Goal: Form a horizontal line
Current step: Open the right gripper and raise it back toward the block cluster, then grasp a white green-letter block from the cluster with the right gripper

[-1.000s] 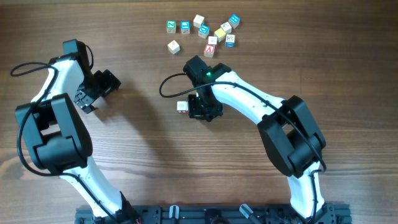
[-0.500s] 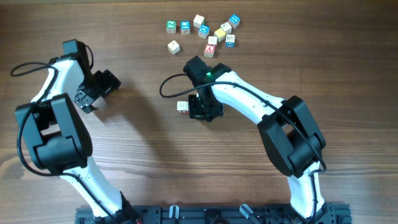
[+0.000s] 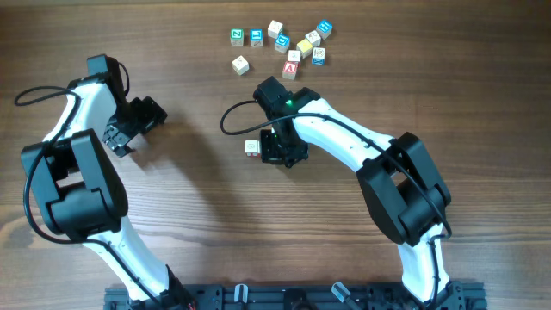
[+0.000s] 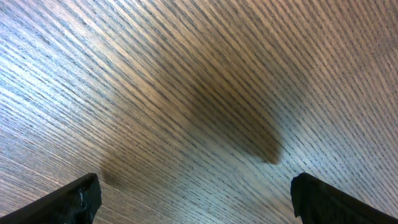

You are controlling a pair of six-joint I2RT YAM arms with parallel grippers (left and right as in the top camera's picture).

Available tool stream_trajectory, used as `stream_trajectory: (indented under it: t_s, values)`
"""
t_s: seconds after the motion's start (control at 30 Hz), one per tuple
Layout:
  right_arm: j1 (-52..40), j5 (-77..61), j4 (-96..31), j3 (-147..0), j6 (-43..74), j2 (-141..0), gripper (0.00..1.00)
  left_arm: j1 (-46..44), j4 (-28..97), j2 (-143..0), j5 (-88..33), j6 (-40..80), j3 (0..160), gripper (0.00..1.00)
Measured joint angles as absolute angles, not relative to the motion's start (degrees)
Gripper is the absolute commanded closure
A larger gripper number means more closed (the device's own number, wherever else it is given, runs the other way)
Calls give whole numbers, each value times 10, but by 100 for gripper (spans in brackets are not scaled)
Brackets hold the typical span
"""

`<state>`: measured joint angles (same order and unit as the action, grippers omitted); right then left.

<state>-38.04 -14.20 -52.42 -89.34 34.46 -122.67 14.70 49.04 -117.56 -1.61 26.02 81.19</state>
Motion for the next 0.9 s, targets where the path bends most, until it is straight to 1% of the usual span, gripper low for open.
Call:
stream_trajectory:
  t_s: [0.1, 0.17, 0.23, 0.3, 0.33, 0.37, 0.4, 0.53, 0.63, 0.7, 0.73, 0.77, 0.83, 0.9]
  values:
    - [-375, -200, -627, -920, 293, -1226, 96, 147, 490, -1176, -16, 260, 812, 0]
    - [-365, -217, -699, -991, 263, -1223, 96, 147, 490, -1176, -16, 260, 812, 0]
    - [-351, -219, -730, -1095, 229, -1211, 96, 147, 490, -1176, -16, 260, 812, 0]
    - [-345, -195, -742, -1168, 211, -1190, 96, 147, 490, -1176, -16, 260, 812, 0]
    - [-345, -170, -733, -1214, 203, -1180, 96, 147, 490, -1176, -16, 260, 812, 0]
    - [-346, -115, -705, -1260, 196, -1160, 96, 147, 490, -1176, -16, 260, 812, 0]
    - [-346, -88, -684, -1277, 193, -1152, 96, 147, 490, -1176, -16, 260, 812, 0]
    - [-346, 49, -568, -1279, 162, -1145, 96, 147, 490, -1176, -16, 260, 812, 0]
    - [-339, 113, -522, -1278, 154, -1164, 95, 147, 490, -1176, -16, 260, 812, 0]
    - [-324, 131, -498, -1278, 153, -1194, 69, 147, 490, -1176, -16, 260, 812, 0]
    - [-315, 135, -493, -1278, 153, -1209, 60, 147, 490, -1176, -16, 260, 812, 0]
    - [-303, 139, -487, -1277, 151, -1231, 48, 147, 490, -1176, -16, 260, 812, 0]
    - [-280, 140, -475, -1277, 151, -1284, 29, 147, 491, -1176, -16, 260, 812, 0]
    - [-269, 138, -472, -1277, 152, -1326, 17, 147, 490, -1176, -16, 260, 812, 0]
